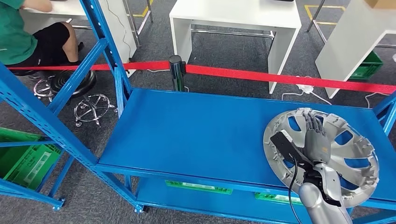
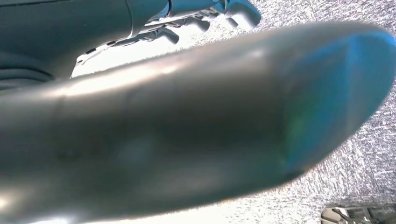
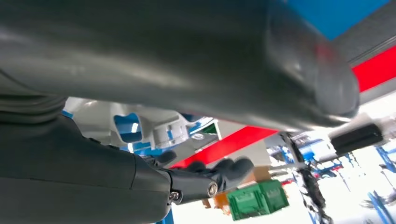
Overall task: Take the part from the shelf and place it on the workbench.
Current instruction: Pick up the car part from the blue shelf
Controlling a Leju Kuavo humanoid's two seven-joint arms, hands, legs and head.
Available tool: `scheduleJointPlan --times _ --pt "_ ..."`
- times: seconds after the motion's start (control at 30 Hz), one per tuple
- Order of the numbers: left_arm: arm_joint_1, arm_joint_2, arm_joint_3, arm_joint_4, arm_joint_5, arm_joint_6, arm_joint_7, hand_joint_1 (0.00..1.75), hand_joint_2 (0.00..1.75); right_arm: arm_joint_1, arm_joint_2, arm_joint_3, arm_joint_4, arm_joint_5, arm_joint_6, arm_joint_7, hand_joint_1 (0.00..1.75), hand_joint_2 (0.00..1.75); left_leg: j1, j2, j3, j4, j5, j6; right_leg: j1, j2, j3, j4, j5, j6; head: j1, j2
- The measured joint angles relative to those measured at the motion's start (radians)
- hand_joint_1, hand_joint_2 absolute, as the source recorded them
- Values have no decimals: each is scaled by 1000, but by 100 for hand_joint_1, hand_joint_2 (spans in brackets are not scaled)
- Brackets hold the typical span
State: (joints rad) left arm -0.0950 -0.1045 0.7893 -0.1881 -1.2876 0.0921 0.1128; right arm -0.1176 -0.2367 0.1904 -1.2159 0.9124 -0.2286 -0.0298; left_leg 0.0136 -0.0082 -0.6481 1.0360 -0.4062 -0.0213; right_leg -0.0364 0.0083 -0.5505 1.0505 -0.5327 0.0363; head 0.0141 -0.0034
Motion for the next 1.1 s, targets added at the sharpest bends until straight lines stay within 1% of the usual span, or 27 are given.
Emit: scheduleJointPlan --times 0.07,0.1,0.13,0.17,0.23,0.27,0.3,0.33,0.37,0.43,0.47,0.5,0.6,0.63,0.67,0.73,0.77,0.8,0.83,0.87,0.9,0.93,0.97,1.0,1.03,1.07,1.1 --pt "1 0 0 0 0 0 1 0 0 0 0 2 0 -1 1 0 0 0 1 -2 -3 -5 11 -16 3 0 -13 5 12 -22 -2 0" --pt "2 -1 0 1 0 0 1 0 0 -1 0 2 0 -1 2 0 0 0 3 -1 -7 -2 8 -22 3 -1 -19 6 18 -31 -3 0" --pt "3 -1 0 1 0 0 1 0 0 -2 0 3 0 -2 3 0 0 0 4 0 -16 16 -12 -26 3 -3 -26 5 26 -40 -3 0" --pt "3 -1 0 1 0 0 1 0 0 -2 0 3 0 -2 4 0 0 0 5 1 -31 54 -47 -29 2 -5 -34 4 34 -48 -5 0" --pt "2 -1 0 1 0 0 1 0 0 -2 0 3 0 -2 5 1 0 0 5 2 -69 179 -141 -32 6 -6 -53 4 50 -54 -8 0" --pt "2 -1 0 1 0 0 2 0 0 -2 0 3 0 -2 5 1 0 0 5 2 -80 235 -174 -31 8 -7 -64 5 58 -55 -9 0" --pt "2 -1 0 1 0 0 2 0 0 -2 0 3 0 -2 5 1 0 0 4 2 -76 263 -191 -29 11 -8 -75 5 65 -56 -9 0" --pt "2 -1 0 1 0 0 2 0 0 -1 0 3 0 -3 5 1 0 0 3 2 -52 252 -190 -25 14 -9 -85 5 74 -55 -9 0" --pt "2 -1 0 1 0 1 2 0 0 -1 0 3 0 -5 5 2 0 0 2 2 -8 202 -176 -19 16 -9 -94 5 82 -54 -9 0" --pt "-2 -1 0 1 1 1 2 0 0 -1 0 3 0 -7 7 2 0 0 -6 3 93 58 -148 -4 18 -10 -107 4 98 -48 -10 0" --pt "-4 -1 0 1 1 2 2 0 0 -2 0 4 0 -8 8 2 0 0 -11 3 122 10 -139 1 18 -10 -109 2 105 -43 -11 0" --pt "-6 -1 0 0 1 2 2 0 0 -3 1 4 0 -8 9 2 0 0 -16 3 133 -14 -134 5 16 -11 -109 -1 112 -37 -13 0" --pt "-7 -2 0 1 4 3 3 0 0 -4 3 7 0 -20 17 9 0 0 -21 3 124 -24 -104 22 10 -11 -111 -13 128 -16 -17 0" --pt "-8 -3 0 1 5 3 3 0 0 -4 3 7 1 -25 20 12 0 0 -20 4 120 -30 -92 30 9 -10 -117 -4 113 -12 -16 0" --pt "-8 -3 1 1 6 3 3 0 0 -5 4 7 1 -29 23 14 0 0 -17 6 113 -35 -79 37 10 -9 -128 24 81 -9 -16 0" --pt "-9 -4 1 1 6 3 2 0 0 -5 4 7 2 -38 30 15 0 87 -17 8 90 -36 -60 46 10 -9 -163 138 -14 -6 -16 0" --pt "-8 -4 1 1 7 3 1 0 0 -5 4 7 2 -47 37 15 0 131 -18 8 77 -35 -52 47 10 -9 -178 200 -47 -3 -16 0" --pt "-8 -4 1 1 6 3 0 0 0 -5 4 8 3 -60 48 15 0 175 -18 8 64 -33 -45 47 9 -9 -182 244 -60 0 -16 0" --pt "-8 -5 1 1 6 3 -2 0 0 -5 4 8 3 -77 63 14 0 175 -18 8 52 -31 -39 45 9 -9 -170 254 -52 2 -16 0" --pt "-7 -6 1 1 6 3 -4 0 0 -5 4 8 3 -94 78 14 0 175 -17 8 41 -27 -33 42 9 -9 -138 224 -29 3 -16 0" --pt "-7 -7 1 1 5 3 -6 0 0 -5 4 8 4 -109 90 14 0 175 -15 8 31 -22 -28 38 8 -9 -90 165 -6 4 -16 0" --pt "-7 -7 1 1 5 3 -7 0 0 -6 4 8 4 -121 99 13 0 175 -15 8 21 -16 -24 33 9 -9 -40 94 1 2 -16 0" --pt "-7 -7 1 1 4 3 -9 0 0 -5 4 8 4 -129 104 13 0 175 -16 8 14 -10 -20 28 10 -8 -3 39 2 -4 -17 0" --pt "-7 -7 1 1 3 3 -10 0 0 -4 4 8 4 -134 108 13 0 175 -17 7 9 -4 -17 22 12 -6 18 4 -5 -11 -19 0" --pt "-7 -7 1 1 3 3 -11 0 0 -1 3 8 4 -137 111 13 0 175 -19 6 6 -3 -13 16 13 -5 22 -9 -11 -20 -22 0" --pt "-7 -6 1 1 2 3 -11 0 0 2 3 8 3 -139 113 13 0 175 -20 6 6 -3 -12 16 13 -4 18 -8 -8 -27 -25 0" --pt "-7 -5 1 1 1 3 -11 0 0 4 3 8 3 -142 114 13 0 175 -20 5 5 -5 -9 23 13 -4 16 -11 -7 -30 -26 0"
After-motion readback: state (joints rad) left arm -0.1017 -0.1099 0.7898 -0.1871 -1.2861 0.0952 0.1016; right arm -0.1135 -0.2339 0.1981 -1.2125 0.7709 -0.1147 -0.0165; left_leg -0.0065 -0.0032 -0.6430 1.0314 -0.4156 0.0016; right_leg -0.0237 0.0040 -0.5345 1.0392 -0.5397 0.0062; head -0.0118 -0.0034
